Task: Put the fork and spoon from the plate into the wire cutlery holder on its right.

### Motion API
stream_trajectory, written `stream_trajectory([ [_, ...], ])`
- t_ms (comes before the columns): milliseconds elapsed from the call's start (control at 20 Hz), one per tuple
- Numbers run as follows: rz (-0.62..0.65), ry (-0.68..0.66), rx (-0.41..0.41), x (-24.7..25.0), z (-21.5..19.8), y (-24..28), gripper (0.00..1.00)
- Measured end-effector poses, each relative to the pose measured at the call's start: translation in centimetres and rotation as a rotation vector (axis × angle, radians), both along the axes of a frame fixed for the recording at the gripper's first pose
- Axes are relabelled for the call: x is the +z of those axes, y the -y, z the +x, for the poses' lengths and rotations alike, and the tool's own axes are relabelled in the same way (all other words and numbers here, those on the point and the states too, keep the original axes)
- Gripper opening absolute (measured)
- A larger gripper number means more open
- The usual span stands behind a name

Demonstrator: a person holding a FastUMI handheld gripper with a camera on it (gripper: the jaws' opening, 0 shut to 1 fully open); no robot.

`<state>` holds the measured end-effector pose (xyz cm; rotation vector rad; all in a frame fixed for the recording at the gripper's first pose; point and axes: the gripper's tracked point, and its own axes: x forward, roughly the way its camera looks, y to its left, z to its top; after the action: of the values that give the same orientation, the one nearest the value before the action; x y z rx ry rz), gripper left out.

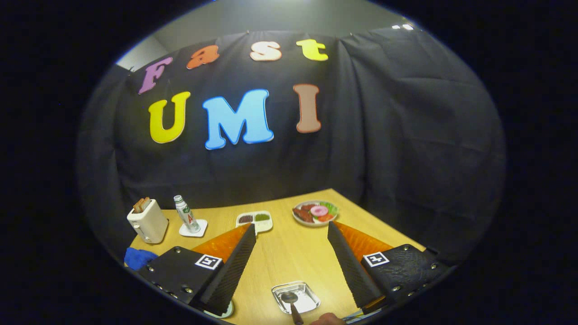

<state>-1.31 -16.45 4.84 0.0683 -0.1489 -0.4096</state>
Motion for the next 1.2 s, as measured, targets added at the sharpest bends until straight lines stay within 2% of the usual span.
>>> stream_trajectory([
  [100, -0.099, 0.143, 0.003, 3.5, -1.0, -1.4, 0.98],
  [250, -0.123, 0.251, 0.041, 5.5, -1.9, -3.5, 0.98],
  [700, -0.177, 0.259, 0.111, 5.5, -0.5, -6.4, 0.98],
  [1200, -0.14, 0.25, 0.267, 5.4, 1.8, -11.7, 0.98],
])
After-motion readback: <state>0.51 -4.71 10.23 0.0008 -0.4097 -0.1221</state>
